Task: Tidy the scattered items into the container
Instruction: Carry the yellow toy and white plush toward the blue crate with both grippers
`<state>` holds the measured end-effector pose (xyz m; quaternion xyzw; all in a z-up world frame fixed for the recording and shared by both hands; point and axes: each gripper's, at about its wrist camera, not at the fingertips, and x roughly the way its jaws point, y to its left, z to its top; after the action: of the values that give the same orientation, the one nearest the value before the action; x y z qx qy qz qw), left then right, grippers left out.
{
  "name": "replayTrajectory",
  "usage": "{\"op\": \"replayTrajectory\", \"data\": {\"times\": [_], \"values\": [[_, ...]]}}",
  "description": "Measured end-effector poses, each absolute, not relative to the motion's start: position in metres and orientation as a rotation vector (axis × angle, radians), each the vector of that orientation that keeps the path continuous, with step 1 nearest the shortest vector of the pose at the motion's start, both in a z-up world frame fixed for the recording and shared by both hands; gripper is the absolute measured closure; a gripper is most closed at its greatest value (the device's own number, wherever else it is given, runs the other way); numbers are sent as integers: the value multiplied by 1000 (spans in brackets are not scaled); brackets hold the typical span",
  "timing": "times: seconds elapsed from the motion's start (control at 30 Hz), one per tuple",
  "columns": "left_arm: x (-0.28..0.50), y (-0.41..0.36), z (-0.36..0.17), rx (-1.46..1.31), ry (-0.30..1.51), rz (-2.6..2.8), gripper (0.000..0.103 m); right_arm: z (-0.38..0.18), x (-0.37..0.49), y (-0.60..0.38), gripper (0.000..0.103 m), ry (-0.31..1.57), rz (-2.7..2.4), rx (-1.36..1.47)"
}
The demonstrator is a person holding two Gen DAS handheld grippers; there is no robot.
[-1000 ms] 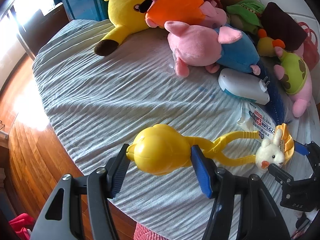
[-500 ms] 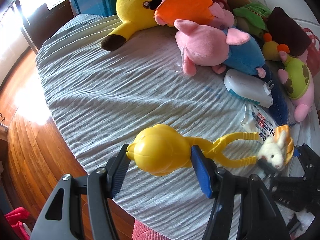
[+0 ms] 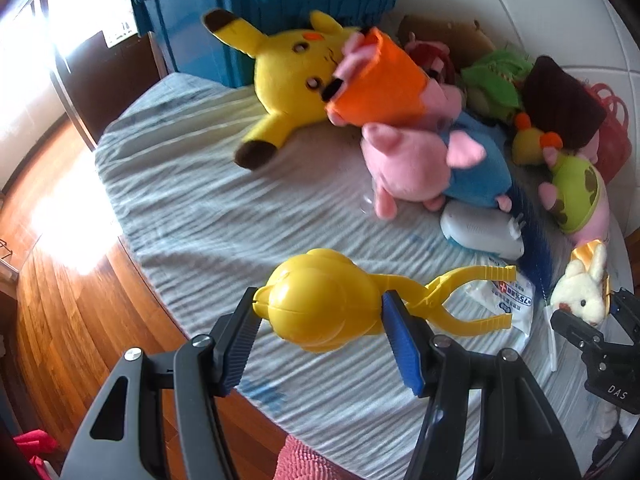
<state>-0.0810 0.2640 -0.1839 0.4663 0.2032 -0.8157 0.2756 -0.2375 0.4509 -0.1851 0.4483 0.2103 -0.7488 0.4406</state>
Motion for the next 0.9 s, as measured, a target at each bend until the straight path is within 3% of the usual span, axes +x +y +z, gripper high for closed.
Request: {"op": "replayTrajectory", "data": {"times": [0.9], "values": [[14, 236, -137, 1052, 548, -2100, 43, -129, -167, 388, 37, 589, -1787, 916]]}}
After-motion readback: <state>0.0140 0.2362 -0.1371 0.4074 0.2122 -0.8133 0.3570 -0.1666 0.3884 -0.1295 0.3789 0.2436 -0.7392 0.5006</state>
